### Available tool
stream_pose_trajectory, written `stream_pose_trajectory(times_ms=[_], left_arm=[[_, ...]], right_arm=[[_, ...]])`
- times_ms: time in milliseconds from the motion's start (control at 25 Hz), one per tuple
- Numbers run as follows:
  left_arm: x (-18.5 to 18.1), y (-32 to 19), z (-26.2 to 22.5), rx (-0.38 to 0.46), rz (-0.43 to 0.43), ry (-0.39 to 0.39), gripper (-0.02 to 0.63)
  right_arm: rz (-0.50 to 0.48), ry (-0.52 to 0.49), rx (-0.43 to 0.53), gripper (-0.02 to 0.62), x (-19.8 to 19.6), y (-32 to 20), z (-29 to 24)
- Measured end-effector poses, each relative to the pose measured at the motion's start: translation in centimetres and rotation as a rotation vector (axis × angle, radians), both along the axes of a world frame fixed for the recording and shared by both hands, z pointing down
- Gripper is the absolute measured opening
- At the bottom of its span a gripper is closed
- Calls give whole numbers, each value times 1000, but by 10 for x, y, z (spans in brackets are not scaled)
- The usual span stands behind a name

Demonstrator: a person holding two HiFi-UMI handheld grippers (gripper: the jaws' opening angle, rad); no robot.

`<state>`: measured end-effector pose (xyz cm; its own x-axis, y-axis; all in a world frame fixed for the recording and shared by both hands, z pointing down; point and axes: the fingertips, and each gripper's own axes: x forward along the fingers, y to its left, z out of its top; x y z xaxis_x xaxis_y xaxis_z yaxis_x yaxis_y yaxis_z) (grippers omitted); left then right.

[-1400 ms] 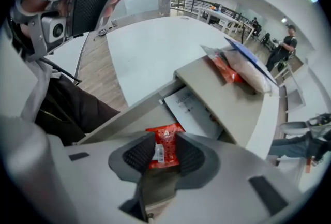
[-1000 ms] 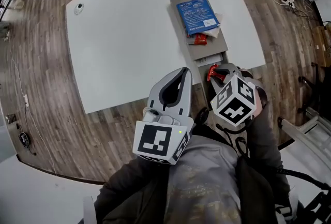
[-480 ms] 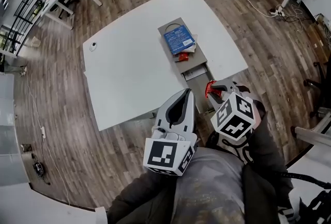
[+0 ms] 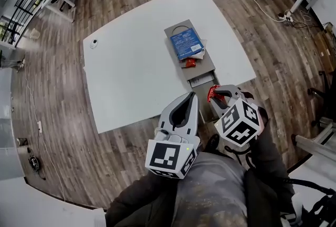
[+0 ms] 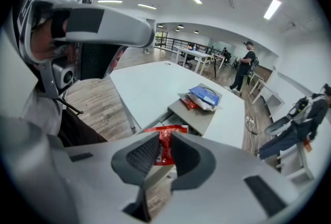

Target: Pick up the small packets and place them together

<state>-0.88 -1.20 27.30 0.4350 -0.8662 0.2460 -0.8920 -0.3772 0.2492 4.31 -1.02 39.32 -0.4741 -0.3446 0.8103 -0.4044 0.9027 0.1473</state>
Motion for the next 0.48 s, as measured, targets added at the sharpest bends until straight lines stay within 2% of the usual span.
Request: stream_pose_trajectory(times_ms=[160,320,480], left_arm=[[-28,-35,7,-19,-29,5,3],[-60,-68,10,-35,-46,7,3],[-86,-92,23,-75,-57,22,3]], right_arm=[[20,-50,14,71,-23,-44,-9],[130,-156,55,71,-46,-105,-43],[161,-134,78,72,-65,-151,-46]])
